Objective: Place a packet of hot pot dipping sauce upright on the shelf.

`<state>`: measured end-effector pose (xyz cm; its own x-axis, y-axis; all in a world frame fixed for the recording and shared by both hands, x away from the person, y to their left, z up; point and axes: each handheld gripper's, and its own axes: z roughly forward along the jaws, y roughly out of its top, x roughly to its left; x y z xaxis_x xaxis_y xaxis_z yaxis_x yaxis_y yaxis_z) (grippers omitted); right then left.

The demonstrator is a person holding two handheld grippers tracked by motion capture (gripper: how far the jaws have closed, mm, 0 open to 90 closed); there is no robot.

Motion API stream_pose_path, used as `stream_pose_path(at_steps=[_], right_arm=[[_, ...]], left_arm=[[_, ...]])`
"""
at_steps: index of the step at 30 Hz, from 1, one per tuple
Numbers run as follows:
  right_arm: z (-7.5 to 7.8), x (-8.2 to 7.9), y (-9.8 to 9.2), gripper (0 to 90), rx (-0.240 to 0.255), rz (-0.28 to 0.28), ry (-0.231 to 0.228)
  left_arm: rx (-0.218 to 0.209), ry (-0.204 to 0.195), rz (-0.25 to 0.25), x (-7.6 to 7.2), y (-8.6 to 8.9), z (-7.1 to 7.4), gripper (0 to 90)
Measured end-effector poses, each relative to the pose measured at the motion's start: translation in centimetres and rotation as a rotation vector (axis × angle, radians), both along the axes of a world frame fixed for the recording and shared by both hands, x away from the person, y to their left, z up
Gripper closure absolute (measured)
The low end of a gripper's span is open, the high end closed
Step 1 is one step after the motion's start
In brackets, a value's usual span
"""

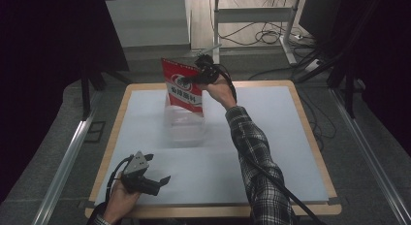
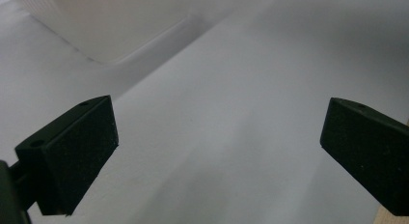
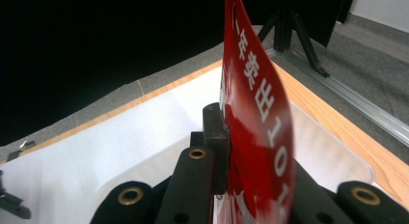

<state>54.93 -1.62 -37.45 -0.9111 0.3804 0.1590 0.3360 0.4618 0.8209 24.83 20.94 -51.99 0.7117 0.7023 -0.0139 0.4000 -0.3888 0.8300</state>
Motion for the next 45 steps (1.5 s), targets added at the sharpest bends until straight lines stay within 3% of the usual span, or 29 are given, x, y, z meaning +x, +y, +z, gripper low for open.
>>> stream_pose_path(at_steps=[2,4,9,17,34,45], right_arm=[[-0.6,0.2,0.0,87.4,-0.023,-0.019,-0.003],[-0.9,0.3,-0.2,87.2,0.0,-0.022,0.014],[-1.2,0.2,0.0,86.1,-0.04,-0.063,-0.023],[-1.0,-0.4,-0.3,63.8,-0.053,-0.095,-0.07],[-0.4,-1.6,-0.8,27.5,-0.076,-0.136,-0.116],[-0.1,-2.2,-1.6,16.9,-0.072,-0.154,-0.125]], left_arm=[[0.0,0.0,0.0,0.0,0.0,0.0,0.0],[0.001,0.0,0.001,0.0,0.0,0.0,0.0],[0.009,0.001,0.001,0.0,-0.1,-0.1,0.0],[0.014,0.002,0.003,0.0,-0.1,-0.1,0.0],[0.023,0.006,0.01,0.0,-0.2,-0.1,0.0],[0.03,0.004,0.004,0.0,-0.3,-0.1,0.0]])
